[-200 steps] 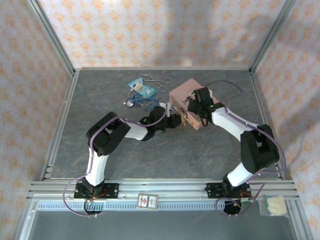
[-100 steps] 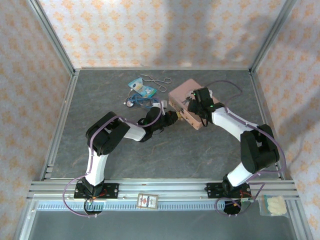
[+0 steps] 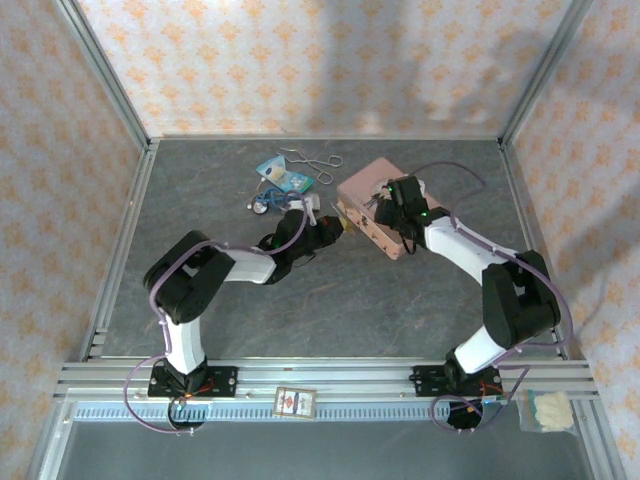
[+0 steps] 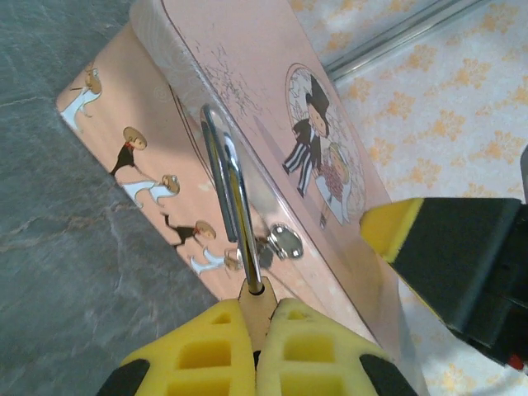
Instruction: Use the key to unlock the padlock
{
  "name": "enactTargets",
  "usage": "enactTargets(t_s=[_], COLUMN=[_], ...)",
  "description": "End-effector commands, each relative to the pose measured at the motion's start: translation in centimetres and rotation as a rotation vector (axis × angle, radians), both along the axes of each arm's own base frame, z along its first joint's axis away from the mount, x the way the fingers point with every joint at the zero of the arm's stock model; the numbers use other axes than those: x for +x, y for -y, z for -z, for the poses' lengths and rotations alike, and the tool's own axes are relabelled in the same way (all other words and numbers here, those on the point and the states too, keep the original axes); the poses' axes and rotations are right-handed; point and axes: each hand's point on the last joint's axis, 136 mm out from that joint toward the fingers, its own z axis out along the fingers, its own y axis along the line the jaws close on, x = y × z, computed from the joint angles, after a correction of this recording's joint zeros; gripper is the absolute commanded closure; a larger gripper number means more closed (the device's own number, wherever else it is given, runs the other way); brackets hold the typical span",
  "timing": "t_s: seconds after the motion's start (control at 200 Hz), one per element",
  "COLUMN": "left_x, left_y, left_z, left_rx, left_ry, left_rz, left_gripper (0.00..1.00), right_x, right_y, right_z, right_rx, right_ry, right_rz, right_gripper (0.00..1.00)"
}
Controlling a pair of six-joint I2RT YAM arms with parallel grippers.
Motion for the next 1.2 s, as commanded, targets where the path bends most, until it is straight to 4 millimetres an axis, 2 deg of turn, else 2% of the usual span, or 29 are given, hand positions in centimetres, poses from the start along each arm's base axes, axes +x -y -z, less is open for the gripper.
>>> enactTargets(t_s=[0.0, 0.075, 0.09, 0.2, 0.285, 0.44, 0.596, 0.656, 0.721, 0.766, 0.856, 0.971, 1.096, 1.196], left_x=[-2.6, -4.6, -5.1, -7.5, -8.8, -9.8, -9.7, -9.7, -9.5, -9.2, -8.5, -6.9, -4.5, -2.6], left_y=[-2.1, -3.4, -3.6, -4.7, -5.0, -5.2, -5.5, -5.7, -6.3, -6.8, -7.9, -10.1, -14.0, -19.1], left_z=[2.3, 4.0, 4.3, 5.8, 6.4, 7.6, 8.4, 8.6, 8.5, 8.1, 6.8, 4.2, 0.1, -3.5], left_rx=[0.152, 0.206, 0.214, 0.256, 0.288, 0.298, 0.314, 0.324, 0.344, 0.362, 0.413, 0.462, 0.517, 0.632], left_ry=[-0.064, -0.122, -0.132, -0.180, -0.196, -0.218, -0.230, -0.235, -0.236, -0.225, -0.187, -0.133, -0.026, 0.078], left_rz=[0.028, 0.044, 0.047, 0.065, 0.082, 0.094, 0.085, 0.072, 0.046, 0.025, -0.023, -0.109, -0.259, -0.458], left_gripper=[1.00, 1.00, 1.00, 1.00, 1.00, 1.00, 1.00, 0.89, 0.70, 0.59, 0.45, 0.37, 0.33, 0.26], right_x=[0.0, -0.1, -0.1, -0.4, -0.6, -1.0, -1.3, -1.4, -1.5, -1.6, -1.6, -1.8, -2.1, -2.9], right_y=[-0.7, -1.3, -1.4, -1.9, -1.3, -0.4, 1.0, 2.2, 3.6, 4.5, 5.7, 8.5, 12.2, 15.8], right_z=[-3.3, -5.3, -5.8, -8.3, -9.4, -9.9, -9.8, -9.6, -9.3, -9.0, -8.7, -8.4, -8.1, -7.9], right_rx=[0.060, 0.096, 0.102, 0.145, 0.150, 0.150, 0.111, 0.074, 0.028, -0.007, -0.085, -0.205, -0.227, -0.234], right_ry=[0.096, 0.152, 0.167, 0.254, 0.310, 0.353, 0.366, 0.369, 0.375, 0.375, 0.374, 0.373, 0.385, 0.442], right_rz=[-0.050, -0.088, -0.094, -0.127, -0.107, -0.064, -0.005, 0.050, 0.115, 0.146, 0.182, 0.280, 0.408, 0.514], right_gripper=[0.25, 0.02, 0.00, 0.00, 0.00, 0.00, 0.00, 0.00, 0.00, 0.00, 0.00, 0.00, 0.00, 0.00])
